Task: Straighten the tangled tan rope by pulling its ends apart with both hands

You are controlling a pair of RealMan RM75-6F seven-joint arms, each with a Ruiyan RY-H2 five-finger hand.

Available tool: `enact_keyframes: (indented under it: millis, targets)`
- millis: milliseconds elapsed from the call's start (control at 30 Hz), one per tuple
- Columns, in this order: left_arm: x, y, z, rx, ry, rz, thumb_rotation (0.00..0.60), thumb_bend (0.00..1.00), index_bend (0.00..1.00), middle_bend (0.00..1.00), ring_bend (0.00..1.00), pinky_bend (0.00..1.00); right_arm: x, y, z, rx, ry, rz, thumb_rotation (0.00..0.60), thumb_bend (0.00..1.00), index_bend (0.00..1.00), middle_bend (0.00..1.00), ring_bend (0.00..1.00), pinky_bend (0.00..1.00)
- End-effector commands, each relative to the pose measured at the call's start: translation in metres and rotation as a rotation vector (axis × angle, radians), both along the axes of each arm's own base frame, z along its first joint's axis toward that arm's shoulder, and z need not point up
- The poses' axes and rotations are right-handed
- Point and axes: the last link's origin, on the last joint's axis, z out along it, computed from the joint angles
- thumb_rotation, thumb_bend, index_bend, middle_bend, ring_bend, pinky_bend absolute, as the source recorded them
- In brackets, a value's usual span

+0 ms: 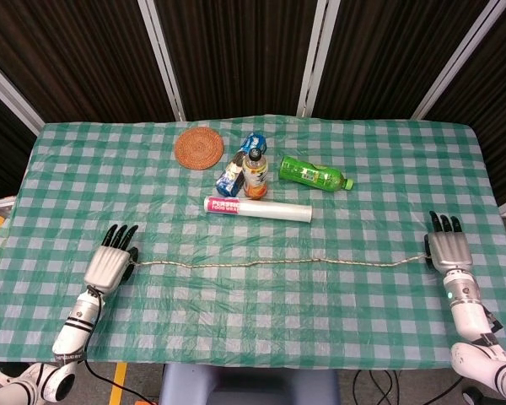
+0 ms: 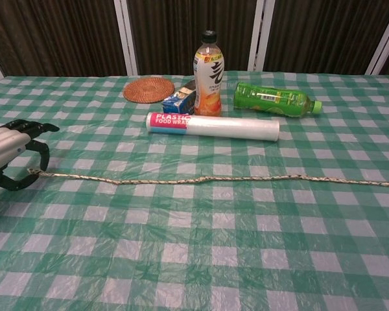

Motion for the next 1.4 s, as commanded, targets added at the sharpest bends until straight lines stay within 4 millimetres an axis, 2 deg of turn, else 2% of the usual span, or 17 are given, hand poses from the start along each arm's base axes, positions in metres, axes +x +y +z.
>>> enact_keyframes:
  millis: [33, 100, 167, 233, 300, 367, 533, 633, 700, 800, 900, 1033, 1167, 1267, 1300, 1400]
  targets:
    - [-0.003, -0.002, 0.0, -0.009, 0.004, 0.014, 0.6, 0.42, 0.31, 0.04, 0.0, 0.04, -0.004, 0.002, 0.0, 0.006, 0.006, -0.014, 0.6, 0.52, 0.66, 0.08, 0.0, 0.0]
    - [-0.004, -0.004, 0.0, -0.018, -0.004, 0.026, 0.6, 0.42, 0.1, 0.01, 0.0, 0.04, -0.008, 0.004, -0.002, 0.026, 0.012, -0.037, 0.6, 0.51, 0.51, 0.07, 0.0, 0.0]
    - [-0.004, -0.006, 0.001, -0.024, -0.021, 0.03, 0.6, 0.42, 0.01, 0.0, 0.0, 0.04, -0.01, 0.005, -0.004, 0.046, 0.027, -0.058, 0.6, 0.47, 0.32, 0.04, 0.0, 0.0]
    - [-0.002, -0.008, 0.003, -0.028, -0.037, 0.024, 0.6, 0.42, 0.0, 0.0, 0.0, 0.04, -0.009, 0.006, -0.004, 0.05, 0.032, -0.064, 0.6, 0.43, 0.15, 0.01, 0.0, 0.0]
    - [0.0, -0.011, 0.006, -0.026, -0.05, 0.016, 0.6, 0.42, 0.0, 0.0, 0.0, 0.04, -0.008, 0.006, -0.003, 0.043, 0.031, -0.063, 0.6, 0.43, 0.06, 0.0, 0.0, 0.0]
    - [0.001, -0.014, 0.01, -0.024, -0.063, 0.011, 0.6, 0.42, 0.0, 0.0, 0.0, 0.04, -0.007, 0.007, 0.001, 0.037, 0.035, -0.068, 0.6, 0.43, 0.02, 0.0, 0.0, 0.0]
    - [-0.001, -0.021, 0.029, -0.022, -0.094, 0.029, 0.6, 0.42, 0.0, 0.0, 0.0, 0.04, -0.003, 0.009, 0.013, 0.013, 0.025, -0.074, 0.6, 0.41, 0.0, 0.0, 0.0, 0.0]
    - [-0.003, -0.028, 0.052, 0.013, -0.139, 0.04, 0.6, 0.41, 0.0, 0.0, 0.0, 0.04, 0.007, 0.017, 0.027, -0.039, -0.01, -0.037, 0.6, 0.38, 0.0, 0.0, 0.0, 0.0]
    - [-0.002, -0.035, 0.071, 0.045, -0.188, 0.031, 0.6, 0.41, 0.0, 0.0, 0.0, 0.05, 0.019, 0.028, 0.035, -0.067, -0.065, -0.005, 0.6, 0.37, 0.0, 0.0, 0.0, 0.0]
    - [0.0, -0.051, 0.096, 0.072, -0.243, 0.029, 0.6, 0.41, 0.0, 0.0, 0.0, 0.05, 0.049, 0.053, 0.047, -0.069, -0.14, 0.074, 0.6, 0.35, 0.0, 0.0, 0.0, 0.0]
    - [0.0, -0.069, 0.116, 0.085, -0.281, 0.044, 0.6, 0.41, 0.0, 0.0, 0.0, 0.06, 0.073, 0.083, 0.059, -0.11, -0.142, 0.178, 0.6, 0.3, 0.0, 0.0, 0.0, 0.0]
    - [-0.005, -0.102, 0.138, 0.123, -0.286, 0.104, 0.6, 0.41, 0.0, 0.0, 0.0, 0.06, 0.089, 0.124, 0.063, -0.142, -0.156, 0.207, 0.6, 0.29, 0.0, 0.0, 0.0, 0.0]
    - [-0.009, -0.127, 0.154, 0.192, -0.246, 0.163, 0.6, 0.42, 0.0, 0.0, 0.0, 0.05, 0.09, 0.153, 0.068, -0.194, -0.157, 0.221, 0.6, 0.29, 0.0, 0.0, 0.0, 0.0]
    - [-0.016, -0.143, 0.157, 0.237, -0.268, 0.192, 0.6, 0.43, 0.0, 0.0, 0.0, 0.04, 0.076, 0.172, 0.071, -0.268, -0.179, 0.2, 0.6, 0.29, 0.0, 0.0, 0.0, 0.0]
    - [-0.019, -0.146, 0.157, 0.232, -0.241, 0.196, 0.6, 0.43, 0.0, 0.0, 0.0, 0.04, 0.07, 0.176, 0.072, -0.276, -0.17, 0.181, 0.6, 0.29, 0.0, 0.0, 0.0, 0.0]
    - [-0.02, -0.145, 0.156, 0.214, -0.232, 0.182, 0.6, 0.43, 0.0, 0.0, 0.0, 0.04, 0.07, 0.175, 0.076, -0.286, -0.185, 0.197, 0.6, 0.29, 0.0, 0.0, 0.0, 0.0]
